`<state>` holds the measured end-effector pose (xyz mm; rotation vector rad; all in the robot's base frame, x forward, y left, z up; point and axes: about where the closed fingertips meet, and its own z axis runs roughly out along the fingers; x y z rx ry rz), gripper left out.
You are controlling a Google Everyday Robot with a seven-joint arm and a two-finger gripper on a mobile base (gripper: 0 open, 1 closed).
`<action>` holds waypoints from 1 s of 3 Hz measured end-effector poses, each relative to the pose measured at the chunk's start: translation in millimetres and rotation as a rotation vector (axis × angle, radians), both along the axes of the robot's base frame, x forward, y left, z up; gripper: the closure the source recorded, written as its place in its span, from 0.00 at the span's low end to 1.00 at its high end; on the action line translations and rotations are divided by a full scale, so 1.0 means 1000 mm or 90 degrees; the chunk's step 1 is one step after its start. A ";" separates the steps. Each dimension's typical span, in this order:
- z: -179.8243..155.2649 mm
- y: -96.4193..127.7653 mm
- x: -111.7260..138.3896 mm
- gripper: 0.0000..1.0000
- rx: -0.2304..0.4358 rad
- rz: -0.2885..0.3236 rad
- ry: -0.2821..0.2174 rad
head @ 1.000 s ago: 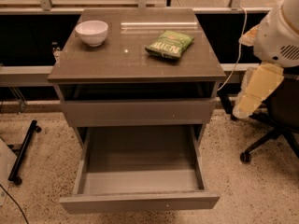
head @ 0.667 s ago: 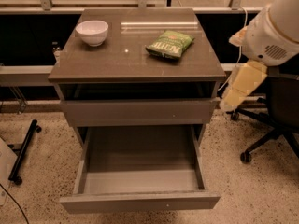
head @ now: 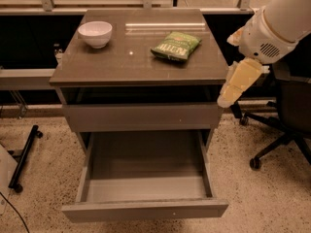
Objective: Place green jalapeno chip bag into middle drawer
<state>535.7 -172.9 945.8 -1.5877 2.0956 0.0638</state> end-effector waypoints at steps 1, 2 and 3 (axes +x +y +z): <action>-0.009 0.000 0.000 0.00 0.005 -0.030 0.009; -0.021 0.013 0.019 0.00 0.023 -0.051 -0.010; -0.030 0.032 0.056 0.00 0.066 -0.066 -0.052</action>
Offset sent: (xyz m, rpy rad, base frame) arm 0.0518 0.0273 -0.0317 0.0844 -0.0913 -0.1334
